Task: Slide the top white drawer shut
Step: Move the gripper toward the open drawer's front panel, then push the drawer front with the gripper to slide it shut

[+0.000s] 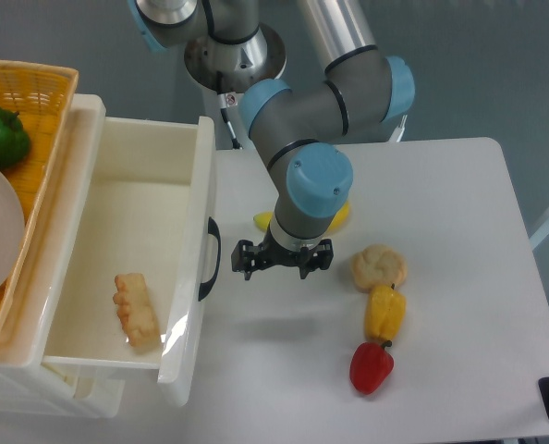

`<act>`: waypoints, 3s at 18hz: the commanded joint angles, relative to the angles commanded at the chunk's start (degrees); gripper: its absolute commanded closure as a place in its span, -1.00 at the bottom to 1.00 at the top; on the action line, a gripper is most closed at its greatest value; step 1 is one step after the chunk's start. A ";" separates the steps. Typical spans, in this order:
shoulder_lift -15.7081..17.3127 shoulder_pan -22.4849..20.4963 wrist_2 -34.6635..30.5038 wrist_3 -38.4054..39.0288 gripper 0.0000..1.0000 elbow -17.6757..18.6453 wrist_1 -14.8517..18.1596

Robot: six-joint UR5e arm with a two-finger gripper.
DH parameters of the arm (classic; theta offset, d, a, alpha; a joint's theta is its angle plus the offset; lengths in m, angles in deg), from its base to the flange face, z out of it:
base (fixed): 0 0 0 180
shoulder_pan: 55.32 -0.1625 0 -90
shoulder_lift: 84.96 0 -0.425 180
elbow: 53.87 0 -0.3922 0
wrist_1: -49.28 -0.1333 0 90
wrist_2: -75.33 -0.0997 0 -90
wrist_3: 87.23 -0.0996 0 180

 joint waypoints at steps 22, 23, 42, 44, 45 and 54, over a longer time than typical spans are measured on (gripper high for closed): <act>0.70 2.72 2.02 0.09 -1.00 -0.35 0.09; 0.70 3.07 2.20 0.17 -1.00 -0.35 0.09; 1.76 7.82 2.73 1.76 -1.00 -0.35 0.09; 2.02 8.52 2.37 1.76 -1.00 -0.35 0.09; 2.11 8.61 2.46 1.76 -1.00 -0.35 0.09; 2.46 10.28 2.46 1.76 -1.00 -0.53 0.00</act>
